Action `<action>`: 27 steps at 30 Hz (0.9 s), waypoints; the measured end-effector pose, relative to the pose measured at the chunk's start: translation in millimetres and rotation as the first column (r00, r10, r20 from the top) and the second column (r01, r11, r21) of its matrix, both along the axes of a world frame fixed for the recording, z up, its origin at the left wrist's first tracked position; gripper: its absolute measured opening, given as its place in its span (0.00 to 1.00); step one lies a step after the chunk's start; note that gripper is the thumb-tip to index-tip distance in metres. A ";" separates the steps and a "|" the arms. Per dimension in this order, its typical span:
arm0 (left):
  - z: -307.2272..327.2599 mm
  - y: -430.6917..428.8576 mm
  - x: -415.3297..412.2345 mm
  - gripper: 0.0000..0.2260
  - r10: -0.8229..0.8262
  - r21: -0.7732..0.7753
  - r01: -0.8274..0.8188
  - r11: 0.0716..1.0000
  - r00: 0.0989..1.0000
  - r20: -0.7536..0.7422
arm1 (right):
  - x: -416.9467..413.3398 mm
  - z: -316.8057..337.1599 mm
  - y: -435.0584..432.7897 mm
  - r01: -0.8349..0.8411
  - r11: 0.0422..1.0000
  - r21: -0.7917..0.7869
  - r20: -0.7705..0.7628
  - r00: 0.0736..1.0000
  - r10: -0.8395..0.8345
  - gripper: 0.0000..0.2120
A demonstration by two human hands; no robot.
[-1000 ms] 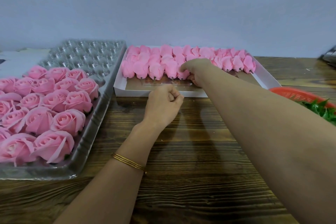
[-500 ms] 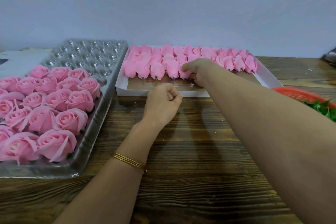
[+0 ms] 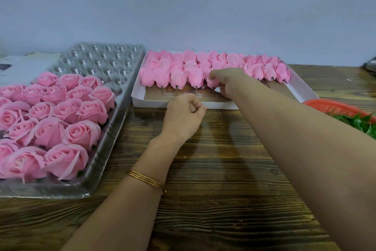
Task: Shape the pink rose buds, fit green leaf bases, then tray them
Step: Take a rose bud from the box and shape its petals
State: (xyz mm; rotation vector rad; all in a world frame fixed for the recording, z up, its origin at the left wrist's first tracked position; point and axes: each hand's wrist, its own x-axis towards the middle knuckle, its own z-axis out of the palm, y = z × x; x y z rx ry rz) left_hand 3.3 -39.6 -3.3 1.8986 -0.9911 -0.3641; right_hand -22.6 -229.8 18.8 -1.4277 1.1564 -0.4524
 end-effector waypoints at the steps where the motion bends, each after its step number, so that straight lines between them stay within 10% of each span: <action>1: 0.1 0.2 0.0 0.10 0.001 -0.001 -0.001 1.000 1.000 -0.003 | -2.2 0.5 1.2 0.009 1.000 -0.010 0.002 1.000 -0.009 0.12; 5: -0.1 0.5 -0.7 0.09 -0.003 -0.004 0.003 1.000 1.000 -0.011 | -10.3 2.3 7.8 0.084 0.994 -0.071 -0.020 0.996 -0.086 0.07; 10: 0.8 0.8 -0.9 0.09 -0.001 -0.005 0.001 1.000 1.000 -0.004 | -24.2 9.6 19.2 0.186 0.973 -0.140 0.032 0.983 -0.183 0.24; 14: 2.7 1.6 -2.7 0.08 -0.005 0.014 0.006 1.000 1.000 -0.022 | -41.9 22.3 39.1 0.188 0.965 -0.182 0.099 0.980 -0.172 0.04; 20: 3.4 2.4 -3.0 0.05 0.009 -0.034 -0.012 0.999 0.997 -0.080 | -66.4 30.8 76.2 0.163 0.970 -0.181 0.252 0.961 -0.114 0.11; 27: 3.9 0.2 -3.6 0.03 -0.155 -0.152 0.104 0.983 0.913 -0.378 | -90.6 23.5 112.9 0.165 0.985 -0.057 0.377 0.917 -0.132 0.15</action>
